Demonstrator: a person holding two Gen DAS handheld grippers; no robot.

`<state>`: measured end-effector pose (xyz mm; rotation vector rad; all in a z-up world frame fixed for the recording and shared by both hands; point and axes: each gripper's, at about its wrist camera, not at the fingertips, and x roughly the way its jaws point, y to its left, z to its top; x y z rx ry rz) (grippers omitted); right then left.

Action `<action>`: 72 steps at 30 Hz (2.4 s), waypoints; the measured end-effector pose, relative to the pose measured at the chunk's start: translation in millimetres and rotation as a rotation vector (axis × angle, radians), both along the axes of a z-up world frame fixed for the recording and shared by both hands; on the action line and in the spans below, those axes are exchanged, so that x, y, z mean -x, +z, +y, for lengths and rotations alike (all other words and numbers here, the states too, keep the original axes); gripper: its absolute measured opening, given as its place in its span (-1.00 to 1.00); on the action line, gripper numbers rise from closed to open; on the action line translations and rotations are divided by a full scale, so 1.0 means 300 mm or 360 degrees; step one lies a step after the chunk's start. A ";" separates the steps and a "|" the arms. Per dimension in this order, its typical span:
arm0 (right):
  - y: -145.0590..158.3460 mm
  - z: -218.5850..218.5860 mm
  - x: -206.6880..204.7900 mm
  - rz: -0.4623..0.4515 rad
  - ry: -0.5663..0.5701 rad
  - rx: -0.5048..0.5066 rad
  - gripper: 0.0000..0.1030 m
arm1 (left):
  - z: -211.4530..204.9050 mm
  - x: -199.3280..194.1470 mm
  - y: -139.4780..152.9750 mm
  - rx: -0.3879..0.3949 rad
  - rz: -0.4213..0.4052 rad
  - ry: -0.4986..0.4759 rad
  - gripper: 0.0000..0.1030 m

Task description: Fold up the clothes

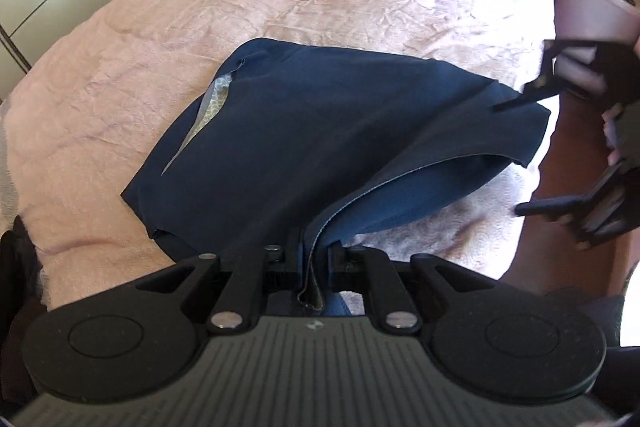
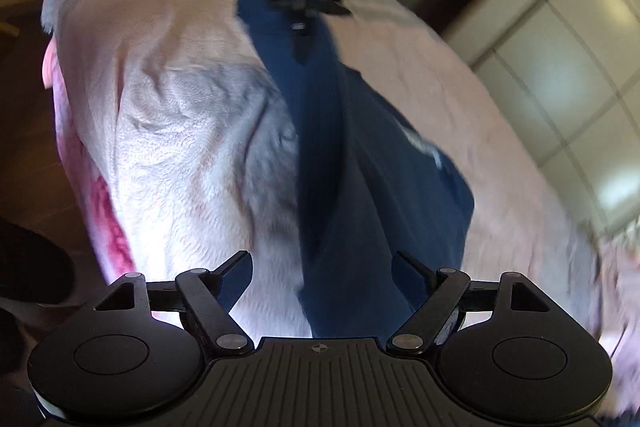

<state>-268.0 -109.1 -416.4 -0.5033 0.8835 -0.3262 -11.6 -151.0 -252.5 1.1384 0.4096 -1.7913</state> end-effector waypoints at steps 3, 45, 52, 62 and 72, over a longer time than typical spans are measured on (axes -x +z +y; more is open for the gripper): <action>-0.052 -0.044 -0.015 -0.0016 -0.0014 0.0147 0.54 | 0.011 0.000 -0.005 -0.0009 -0.0012 -0.0036 -0.82; 0.556 -0.812 -0.317 0.0481 0.0091 -0.0589 -0.88 | -0.430 -0.368 0.086 -0.0265 0.0225 -0.0102 -0.81; 0.253 -1.164 -0.507 0.0614 -0.0108 -0.0958 -0.72 | -0.695 -0.504 -0.193 -0.0471 0.0267 0.0124 -0.62; 0.219 -1.375 -0.351 0.0084 -0.0746 -0.1509 0.30 | -0.596 -0.764 -0.187 -0.0501 0.0645 0.0751 -0.30; 0.081 -1.376 -0.225 -0.0362 -0.1054 -0.2024 0.28 | -0.581 -0.656 -0.302 -0.0513 0.0816 0.0958 -0.86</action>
